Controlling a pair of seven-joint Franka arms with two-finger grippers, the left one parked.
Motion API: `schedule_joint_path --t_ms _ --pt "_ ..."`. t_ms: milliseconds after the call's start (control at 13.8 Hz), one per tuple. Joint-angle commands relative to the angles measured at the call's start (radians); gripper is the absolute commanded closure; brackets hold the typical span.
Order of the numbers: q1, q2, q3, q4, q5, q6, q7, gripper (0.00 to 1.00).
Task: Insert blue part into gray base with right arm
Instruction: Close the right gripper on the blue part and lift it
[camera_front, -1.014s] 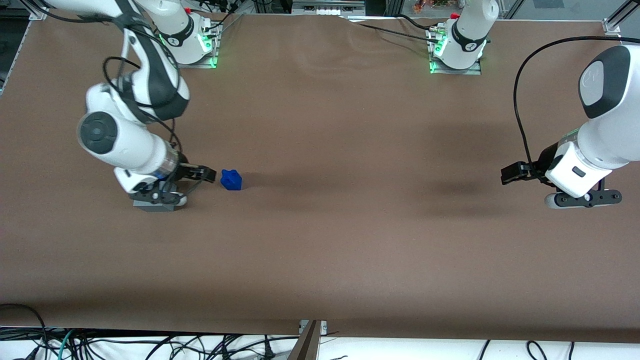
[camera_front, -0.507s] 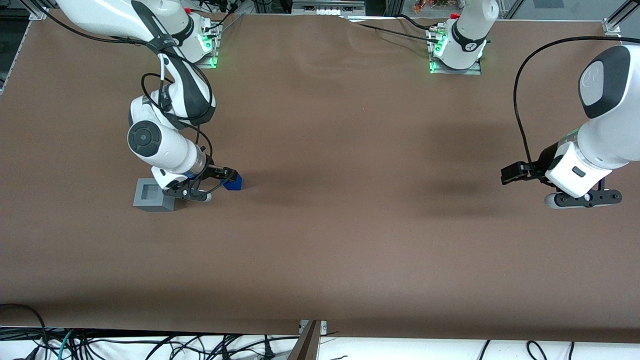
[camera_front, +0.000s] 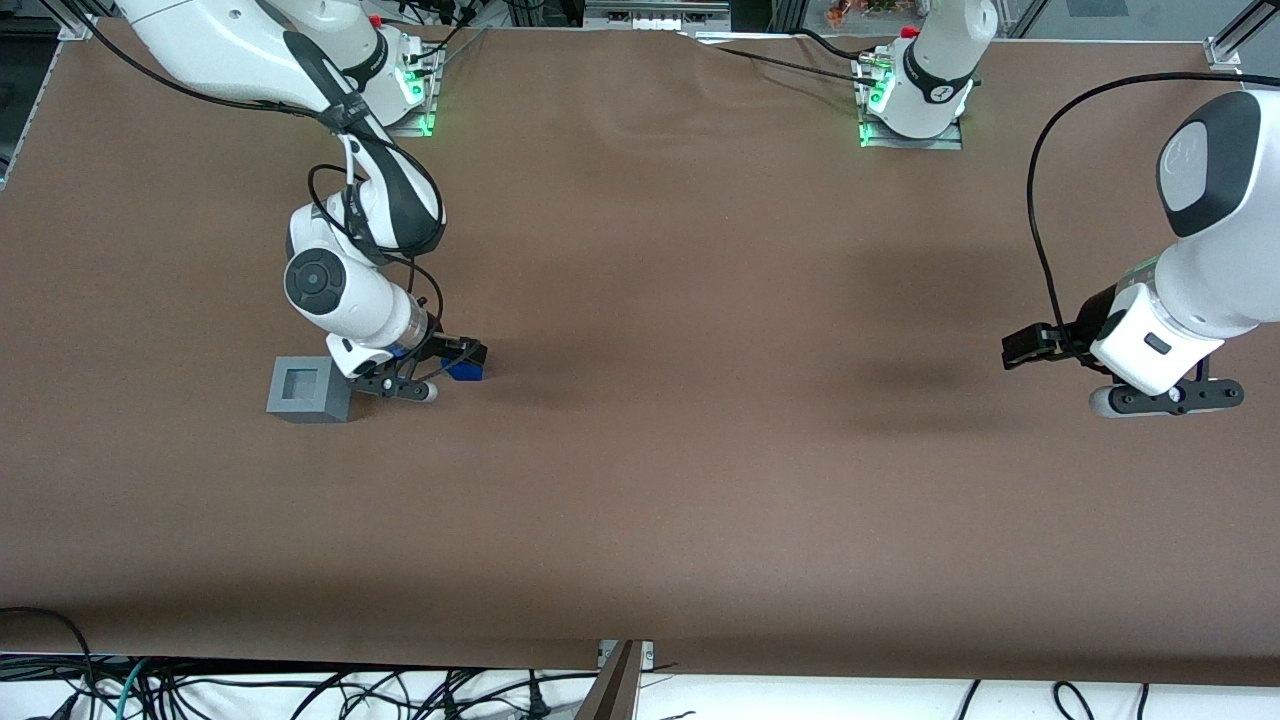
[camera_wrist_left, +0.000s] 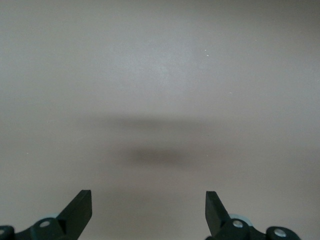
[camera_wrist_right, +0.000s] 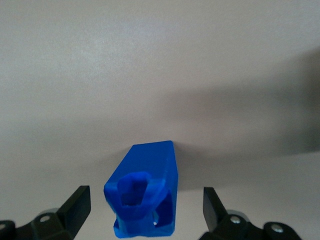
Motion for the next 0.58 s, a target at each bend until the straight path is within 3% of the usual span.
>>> schedule_joint_path --t_ms 0,72,145,217,507 --pt "0.01 -0.01 0.005 -0.014 0.007 0.018 0.016 0.19" --pt "0.01 -0.01 0.005 -0.014 0.007 0.018 0.016 0.67" --pt "0.01 -0.007 0.005 -0.014 0.006 0.018 0.014 0.92" --pt "0.008 -0.005 0.005 -0.014 0.004 0.018 0.011 0.97" --pt "0.008 -0.034 0.003 -0.009 -0.002 -0.02 -0.013 1.0"
